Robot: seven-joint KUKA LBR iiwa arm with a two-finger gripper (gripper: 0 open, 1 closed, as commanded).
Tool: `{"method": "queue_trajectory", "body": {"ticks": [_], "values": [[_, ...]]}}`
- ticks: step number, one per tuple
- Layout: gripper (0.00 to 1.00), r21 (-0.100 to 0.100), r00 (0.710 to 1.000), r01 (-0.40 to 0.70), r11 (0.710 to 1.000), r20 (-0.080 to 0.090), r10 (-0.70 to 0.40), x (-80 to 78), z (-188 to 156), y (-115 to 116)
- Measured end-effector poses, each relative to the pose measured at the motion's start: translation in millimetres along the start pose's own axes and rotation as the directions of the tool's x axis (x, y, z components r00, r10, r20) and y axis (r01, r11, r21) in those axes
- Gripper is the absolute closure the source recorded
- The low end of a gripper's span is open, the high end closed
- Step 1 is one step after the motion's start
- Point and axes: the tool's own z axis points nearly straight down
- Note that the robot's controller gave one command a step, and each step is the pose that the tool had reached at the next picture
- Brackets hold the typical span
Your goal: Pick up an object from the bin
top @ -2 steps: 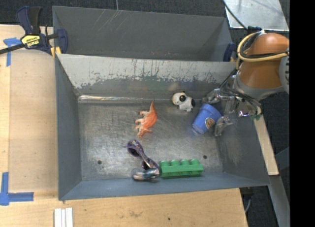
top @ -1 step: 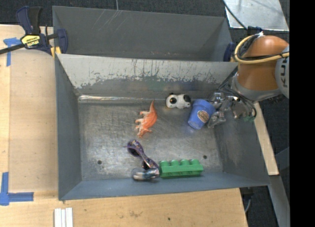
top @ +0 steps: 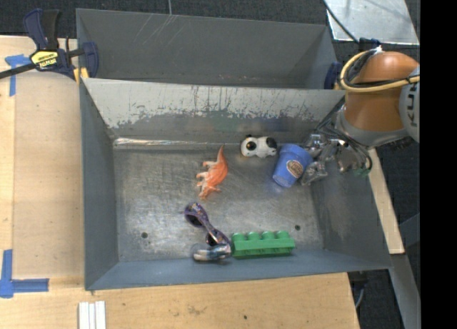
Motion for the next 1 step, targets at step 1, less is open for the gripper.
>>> {"method": "queue_trajectory", "body": {"ticks": [1], "values": [[1.0,0.0,1.0,0.0,1.0,-0.004,0.0,0.9,-2.3,0.2]]}}
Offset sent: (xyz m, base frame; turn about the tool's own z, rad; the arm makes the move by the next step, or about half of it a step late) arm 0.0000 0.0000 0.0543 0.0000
